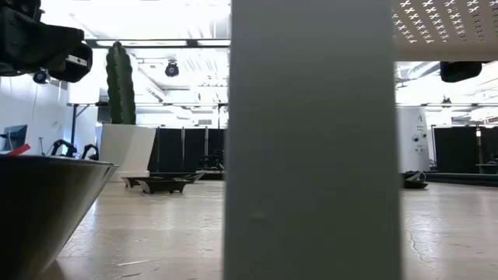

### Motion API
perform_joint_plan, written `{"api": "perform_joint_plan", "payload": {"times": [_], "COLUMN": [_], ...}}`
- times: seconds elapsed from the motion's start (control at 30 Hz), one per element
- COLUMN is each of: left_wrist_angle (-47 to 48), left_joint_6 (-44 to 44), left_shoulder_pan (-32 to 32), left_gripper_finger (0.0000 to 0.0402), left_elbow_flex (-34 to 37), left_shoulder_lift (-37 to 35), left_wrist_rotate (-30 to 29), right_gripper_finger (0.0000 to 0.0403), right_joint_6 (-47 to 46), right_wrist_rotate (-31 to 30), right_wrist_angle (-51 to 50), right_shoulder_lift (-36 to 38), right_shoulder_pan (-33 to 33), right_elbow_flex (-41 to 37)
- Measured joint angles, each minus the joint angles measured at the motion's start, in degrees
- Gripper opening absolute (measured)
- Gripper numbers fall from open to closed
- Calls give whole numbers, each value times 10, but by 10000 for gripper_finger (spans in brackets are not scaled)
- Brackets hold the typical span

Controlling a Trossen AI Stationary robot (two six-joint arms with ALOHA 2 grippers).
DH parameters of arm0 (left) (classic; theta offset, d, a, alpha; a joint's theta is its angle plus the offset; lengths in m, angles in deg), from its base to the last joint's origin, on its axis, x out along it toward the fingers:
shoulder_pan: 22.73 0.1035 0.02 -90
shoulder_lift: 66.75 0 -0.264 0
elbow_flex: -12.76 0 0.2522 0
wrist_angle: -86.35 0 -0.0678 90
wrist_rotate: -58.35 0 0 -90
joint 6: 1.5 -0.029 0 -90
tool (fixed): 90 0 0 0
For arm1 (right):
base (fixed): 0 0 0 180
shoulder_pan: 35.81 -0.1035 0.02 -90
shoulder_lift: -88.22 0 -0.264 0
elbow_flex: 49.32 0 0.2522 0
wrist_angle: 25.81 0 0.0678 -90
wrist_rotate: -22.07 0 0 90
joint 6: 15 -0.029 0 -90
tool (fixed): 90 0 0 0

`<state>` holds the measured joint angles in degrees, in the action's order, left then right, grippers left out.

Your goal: Pick & Place Mini shaped plates

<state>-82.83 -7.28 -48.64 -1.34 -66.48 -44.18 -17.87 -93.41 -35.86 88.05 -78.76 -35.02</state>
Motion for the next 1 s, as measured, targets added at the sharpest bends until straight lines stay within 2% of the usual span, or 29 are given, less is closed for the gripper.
{"api": "perform_joint_plan", "payload": {"times": [0.6,0.87,1.0], "left_wrist_angle": [0,0,0], "left_joint_6": [0,0,0], "left_shoulder_pan": [0,0,0], "left_gripper_finger": [0,0,0], "left_elbow_flex": [0,0,0], "left_shoulder_lift": [0,0,0], "left_wrist_rotate": [0,0,0], "right_gripper_finger": [8,8,8], "right_joint_6": [-3,6,55], "right_wrist_rotate": [0,16,15], "right_wrist_angle": [1,60,95], "right_shoulder_lift": [0,0,0], "right_shoulder_pan": [0,0,0], "right_elbow_flex": [0,0,0]}}
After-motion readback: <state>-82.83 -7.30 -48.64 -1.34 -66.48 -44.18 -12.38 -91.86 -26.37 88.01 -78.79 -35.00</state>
